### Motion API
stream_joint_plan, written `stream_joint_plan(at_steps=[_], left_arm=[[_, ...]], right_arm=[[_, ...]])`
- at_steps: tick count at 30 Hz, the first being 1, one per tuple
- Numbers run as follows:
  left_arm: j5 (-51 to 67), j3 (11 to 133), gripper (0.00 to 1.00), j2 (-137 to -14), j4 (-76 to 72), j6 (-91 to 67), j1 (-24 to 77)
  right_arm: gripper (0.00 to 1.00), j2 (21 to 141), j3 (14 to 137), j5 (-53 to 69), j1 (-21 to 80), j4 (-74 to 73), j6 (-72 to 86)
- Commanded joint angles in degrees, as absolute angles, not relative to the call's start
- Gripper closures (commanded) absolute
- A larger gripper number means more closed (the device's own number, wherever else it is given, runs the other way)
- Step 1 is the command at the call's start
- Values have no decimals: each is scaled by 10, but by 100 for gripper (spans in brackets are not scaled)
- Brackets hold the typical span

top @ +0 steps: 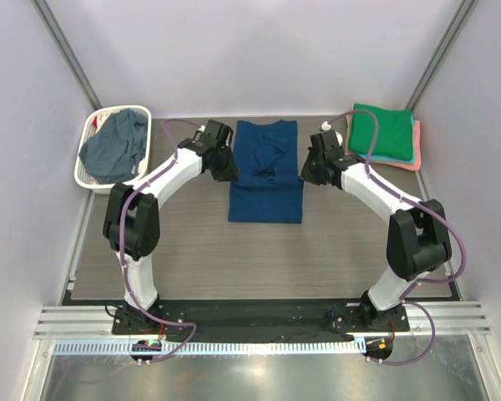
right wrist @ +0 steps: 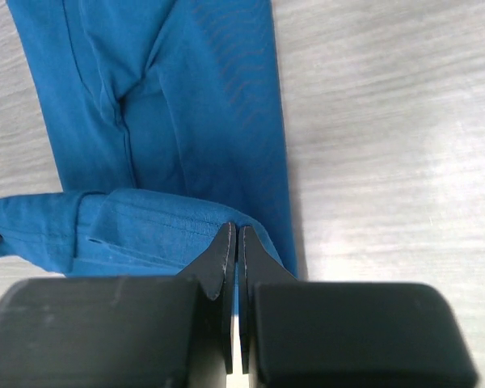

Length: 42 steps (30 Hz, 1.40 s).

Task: Fold and stack the t-shirts
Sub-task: Fold the tshirt

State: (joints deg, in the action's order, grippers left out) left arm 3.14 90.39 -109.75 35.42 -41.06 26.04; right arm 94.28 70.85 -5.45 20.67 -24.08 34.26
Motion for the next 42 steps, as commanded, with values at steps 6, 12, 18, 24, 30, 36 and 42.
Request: stream_joint_plan(at_steps=[6,12,18,24,30,36,42], left_arm=[[62,974,98,-1159,377,-388,236],[81,1082,78,-1281,428,-368,199],[137,1421,58,-1436,601,-352,157],[124,1267,47,-1291,522,-348,139],[149,986,51,-1150,410,-373,145],[160,822,52,-1086,320,-395,163],[172,730,53,-1075,270,-408,184]], right_arm=[[99,1017,780,-11,185,-202,315],[94,1111,841,-10,166,-203,318],[41,1225,1054,12,127,-292,315],[39,1142,1007,21,120,-295,307],[41,996,718,108,131,-153,331],[42,956,628,127,169,-127,327],[42,921,546,109,175,-122,341]])
